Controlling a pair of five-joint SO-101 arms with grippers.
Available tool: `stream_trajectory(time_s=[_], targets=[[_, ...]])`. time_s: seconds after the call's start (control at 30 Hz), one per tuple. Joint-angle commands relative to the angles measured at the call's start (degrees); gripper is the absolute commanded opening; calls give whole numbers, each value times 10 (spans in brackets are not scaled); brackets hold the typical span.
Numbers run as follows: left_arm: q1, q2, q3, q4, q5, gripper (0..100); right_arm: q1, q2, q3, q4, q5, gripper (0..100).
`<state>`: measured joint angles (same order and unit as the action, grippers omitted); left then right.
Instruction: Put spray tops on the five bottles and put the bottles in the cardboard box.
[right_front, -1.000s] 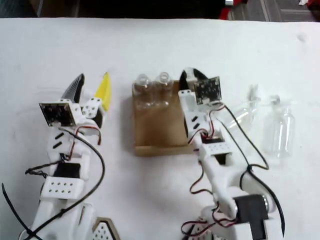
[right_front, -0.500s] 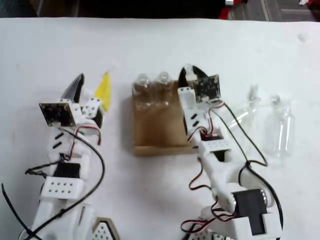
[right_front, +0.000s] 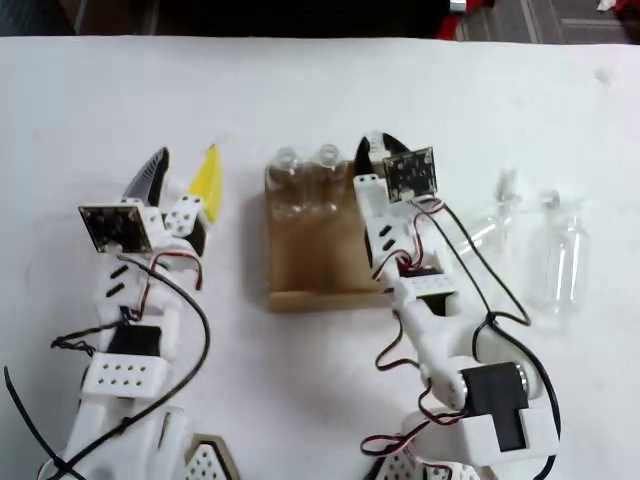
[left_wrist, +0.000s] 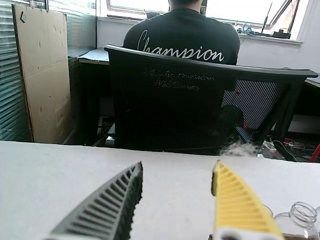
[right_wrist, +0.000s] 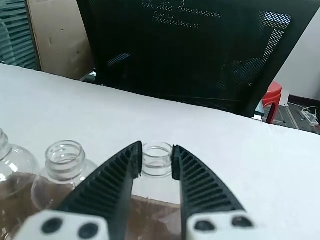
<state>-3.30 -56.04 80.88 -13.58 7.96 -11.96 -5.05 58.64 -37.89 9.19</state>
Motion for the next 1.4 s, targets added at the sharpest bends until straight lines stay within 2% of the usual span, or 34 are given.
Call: stream_trajectory(time_s=[0.0,0.2,0.4,1.0,1.1,1.27,1.37], targets=[[7,-19,-26,-1,-9,210,-3,-2,-22,-9,-4,17],[7,-19,-26,-1,-9,210,-3,-2,-22,-6,-3,33],[7,-19,-26,-1,-9,210,-4,-7,-13,3,-3,174],[7,-19,-26,-1,-9,210,-4,-100,18,7,-4,159],[7,-19,-27,-1,-9,210,-1,-157,-6,104,-2,159],[6,-19,-27,-1,-9,210,1,-260,-149,463,-4,156],[6,-19,-27,-1,-9,210,3,-275,-233,602,-4,156]])
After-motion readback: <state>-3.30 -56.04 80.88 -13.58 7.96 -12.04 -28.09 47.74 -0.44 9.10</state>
